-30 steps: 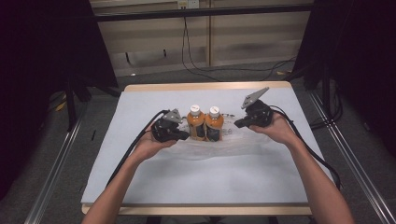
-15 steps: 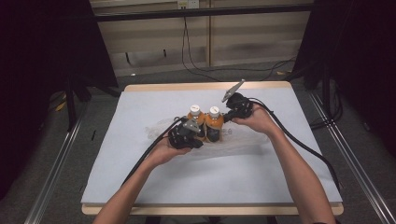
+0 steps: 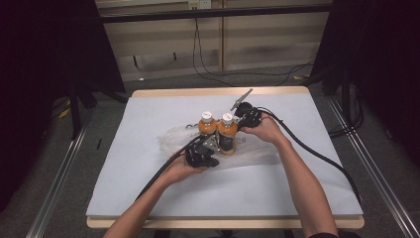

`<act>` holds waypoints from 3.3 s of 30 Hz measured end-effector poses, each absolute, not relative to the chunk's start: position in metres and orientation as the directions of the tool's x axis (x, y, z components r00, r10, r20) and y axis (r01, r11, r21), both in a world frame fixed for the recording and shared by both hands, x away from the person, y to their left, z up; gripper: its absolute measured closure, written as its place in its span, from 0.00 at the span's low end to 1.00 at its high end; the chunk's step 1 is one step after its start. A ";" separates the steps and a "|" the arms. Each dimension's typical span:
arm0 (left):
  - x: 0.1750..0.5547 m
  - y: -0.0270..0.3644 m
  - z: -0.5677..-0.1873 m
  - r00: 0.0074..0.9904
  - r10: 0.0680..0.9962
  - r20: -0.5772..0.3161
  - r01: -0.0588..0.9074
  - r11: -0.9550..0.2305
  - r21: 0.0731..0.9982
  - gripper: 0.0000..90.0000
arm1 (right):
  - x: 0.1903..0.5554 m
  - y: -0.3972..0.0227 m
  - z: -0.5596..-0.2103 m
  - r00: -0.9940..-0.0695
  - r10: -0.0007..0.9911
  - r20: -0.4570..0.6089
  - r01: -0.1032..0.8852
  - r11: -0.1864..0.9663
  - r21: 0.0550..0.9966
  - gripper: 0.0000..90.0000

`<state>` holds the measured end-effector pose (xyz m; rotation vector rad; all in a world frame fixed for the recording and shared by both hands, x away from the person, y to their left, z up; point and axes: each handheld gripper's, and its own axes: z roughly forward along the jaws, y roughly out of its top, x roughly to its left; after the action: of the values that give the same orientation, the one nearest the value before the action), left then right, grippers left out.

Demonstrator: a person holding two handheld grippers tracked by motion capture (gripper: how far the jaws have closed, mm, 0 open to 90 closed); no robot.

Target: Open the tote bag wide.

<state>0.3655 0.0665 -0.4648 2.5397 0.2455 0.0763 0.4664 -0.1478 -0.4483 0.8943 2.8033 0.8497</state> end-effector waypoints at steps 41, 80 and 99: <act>0.317 0.080 -0.464 0.997 0.069 -0.035 0.076 -0.821 0.565 1.00 | 0.510 -0.123 -0.473 -0.670 0.741 -0.040 0.597 0.570 0.564 1.00; 0.327 0.114 -0.442 0.975 0.200 -0.102 0.203 -0.592 0.780 0.84 | 0.455 -0.162 -0.418 -0.716 0.698 -0.014 0.463 0.490 0.739 1.00; 0.322 0.167 -0.416 0.915 0.399 -0.056 0.237 -0.422 0.875 0.27 | 0.377 -0.231 -0.395 -0.610 0.791 0.048 0.407 0.260 0.876 0.22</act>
<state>0.3215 0.1670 -0.4165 2.0267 0.4576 0.1945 0.3766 -0.2307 -0.3950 1.0884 2.1356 1.2986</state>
